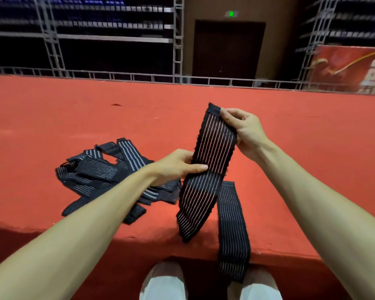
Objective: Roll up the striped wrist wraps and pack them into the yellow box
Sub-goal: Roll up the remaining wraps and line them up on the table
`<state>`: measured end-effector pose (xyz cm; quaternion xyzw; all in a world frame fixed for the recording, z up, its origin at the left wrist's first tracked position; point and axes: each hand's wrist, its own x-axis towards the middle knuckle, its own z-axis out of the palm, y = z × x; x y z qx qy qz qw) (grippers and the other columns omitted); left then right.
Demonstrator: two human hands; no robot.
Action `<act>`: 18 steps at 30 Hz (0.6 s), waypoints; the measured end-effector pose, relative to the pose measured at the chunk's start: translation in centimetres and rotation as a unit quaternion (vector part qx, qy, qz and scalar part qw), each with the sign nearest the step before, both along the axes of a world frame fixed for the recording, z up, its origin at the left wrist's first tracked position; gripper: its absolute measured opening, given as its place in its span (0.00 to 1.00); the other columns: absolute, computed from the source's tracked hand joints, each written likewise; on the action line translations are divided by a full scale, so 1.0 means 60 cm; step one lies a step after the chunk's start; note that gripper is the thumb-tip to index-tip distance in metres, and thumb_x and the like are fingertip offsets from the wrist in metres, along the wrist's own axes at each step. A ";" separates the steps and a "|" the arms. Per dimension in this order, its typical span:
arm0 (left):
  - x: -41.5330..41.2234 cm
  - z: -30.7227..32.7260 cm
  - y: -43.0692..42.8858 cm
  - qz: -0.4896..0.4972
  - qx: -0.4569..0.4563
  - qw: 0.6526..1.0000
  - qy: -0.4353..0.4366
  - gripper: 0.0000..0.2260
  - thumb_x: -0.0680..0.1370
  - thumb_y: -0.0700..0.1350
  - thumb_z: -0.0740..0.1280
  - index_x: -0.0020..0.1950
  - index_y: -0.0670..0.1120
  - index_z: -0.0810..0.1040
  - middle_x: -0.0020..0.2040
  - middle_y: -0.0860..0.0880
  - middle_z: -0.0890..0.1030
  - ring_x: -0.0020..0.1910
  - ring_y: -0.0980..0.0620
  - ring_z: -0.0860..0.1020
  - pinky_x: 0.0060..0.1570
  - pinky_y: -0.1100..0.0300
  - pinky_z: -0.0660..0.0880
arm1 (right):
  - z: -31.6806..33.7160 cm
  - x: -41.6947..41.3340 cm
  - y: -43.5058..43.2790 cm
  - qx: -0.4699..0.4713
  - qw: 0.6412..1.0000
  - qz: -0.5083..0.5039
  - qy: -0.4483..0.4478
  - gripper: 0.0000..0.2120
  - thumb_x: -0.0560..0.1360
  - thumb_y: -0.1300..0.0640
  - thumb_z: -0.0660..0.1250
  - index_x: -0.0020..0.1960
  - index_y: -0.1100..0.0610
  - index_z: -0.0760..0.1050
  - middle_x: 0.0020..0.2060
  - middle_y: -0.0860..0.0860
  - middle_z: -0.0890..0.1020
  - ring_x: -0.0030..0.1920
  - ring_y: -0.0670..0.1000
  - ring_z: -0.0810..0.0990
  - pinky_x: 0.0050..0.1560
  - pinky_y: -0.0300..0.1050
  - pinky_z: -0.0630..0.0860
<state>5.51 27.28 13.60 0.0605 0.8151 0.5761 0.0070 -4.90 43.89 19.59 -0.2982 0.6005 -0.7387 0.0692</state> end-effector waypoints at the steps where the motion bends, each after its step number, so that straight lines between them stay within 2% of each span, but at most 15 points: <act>1: 0.005 0.004 0.001 -0.009 0.022 1.000 -0.012 0.12 0.78 0.41 0.67 0.58 0.36 0.78 0.56 0.41 0.82 0.55 0.46 0.81 0.59 0.48 0.77 | -0.003 -0.006 -0.002 0.026 1.000 -0.012 0.004 0.08 0.76 0.53 0.69 0.47 0.59 0.79 0.38 0.52 0.82 0.34 0.48 0.79 0.32 0.40 0.74; 3: 0.014 0.006 0.005 -0.031 0.063 0.997 -0.044 0.08 0.78 0.40 0.66 0.55 0.39 0.78 0.51 0.46 0.84 0.50 0.50 0.82 0.53 0.54 0.78 | -0.019 -0.023 -0.007 0.099 0.994 -0.035 0.016 0.14 0.78 0.47 0.67 0.45 0.58 0.77 0.35 0.53 0.79 0.31 0.48 0.75 0.31 0.41 0.69; 4: 0.017 0.004 0.007 -0.039 0.073 0.995 -0.061 0.05 0.79 0.40 0.65 0.53 0.41 0.78 0.47 0.49 0.84 0.45 0.53 0.82 0.47 0.60 0.78 | -0.029 -0.032 -0.010 0.139 0.989 -0.041 0.025 0.16 0.79 0.44 0.64 0.45 0.58 0.75 0.33 0.53 0.76 0.29 0.48 0.73 0.29 0.41 0.67; 6: 0.017 -0.013 0.008 -0.038 0.084 0.991 -0.099 0.04 0.80 0.40 0.63 0.48 0.43 0.76 0.38 0.54 0.83 0.33 0.60 0.80 0.33 0.69 0.75 | -0.056 -0.050 -0.018 0.217 0.975 -0.037 0.043 0.17 0.81 0.43 0.59 0.46 0.57 0.71 0.31 0.52 0.70 0.27 0.47 0.67 0.28 0.40 0.61; 7: 0.016 -0.025 0.008 -0.034 0.085 0.989 -0.118 0.05 0.81 0.42 0.63 0.46 0.45 0.76 0.36 0.54 0.82 0.31 0.60 0.78 0.31 0.68 0.73 | -0.070 -0.059 -0.023 0.254 0.965 -0.030 0.053 0.17 0.82 0.44 0.57 0.45 0.57 0.70 0.31 0.52 0.68 0.28 0.48 0.65 0.29 0.41 0.60; 11: -0.008 -0.106 0.003 -0.036 0.045 0.979 -0.193 0.06 0.80 0.47 0.65 0.48 0.45 0.76 0.39 0.50 0.81 0.34 0.54 0.76 0.35 0.60 0.73 | -0.139 -0.084 -0.030 0.364 0.928 0.040 0.063 0.11 0.84 0.53 0.55 0.48 0.58 0.69 0.32 0.50 0.65 0.31 0.47 0.61 0.31 0.42 0.57; 13: -0.030 -0.155 -0.003 -0.021 0.007 0.973 -0.228 0.09 0.81 0.48 0.64 0.50 0.42 0.77 0.42 0.48 0.83 0.36 0.53 0.78 0.37 0.60 0.75 | -0.175 -0.107 -0.034 0.400 0.913 0.045 0.066 0.09 0.83 0.57 0.57 0.47 0.60 0.71 0.33 0.49 0.69 0.31 0.46 0.64 0.30 0.39 0.61; 14: -0.041 -0.176 -0.007 -0.006 -0.017 0.973 -0.231 0.12 0.81 0.49 0.64 0.52 0.40 0.77 0.47 0.45 0.84 0.40 0.52 0.78 0.40 0.59 0.75 | -0.191 -0.119 -0.037 0.411 0.908 0.039 0.075 0.08 0.82 0.57 0.60 0.47 0.60 0.74 0.34 0.49 0.73 0.32 0.45 0.68 0.32 0.37 0.66; 16: -0.066 -0.218 -0.014 0.015 -0.067 0.977 -0.202 0.16 0.81 0.50 0.65 0.57 0.37 0.77 0.56 0.39 0.82 0.46 0.49 0.78 0.44 0.55 0.73 | -0.224 -0.148 -0.044 0.412 0.906 0.025 0.094 0.05 0.79 0.58 0.66 0.46 0.59 0.77 0.37 0.50 0.78 0.38 0.46 0.75 0.42 0.40 0.73; 18: -0.091 -0.249 -0.022 0.050 -0.110 0.982 -0.145 0.12 0.80 0.48 0.66 0.54 0.39 0.79 0.54 0.41 0.83 0.47 0.50 0.80 0.45 0.55 0.76 | -0.249 -0.182 -0.053 0.413 0.905 0.011 0.099 0.04 0.76 0.57 0.71 0.42 0.55 0.79 0.37 0.49 0.81 0.39 0.47 0.77 0.44 0.44 0.74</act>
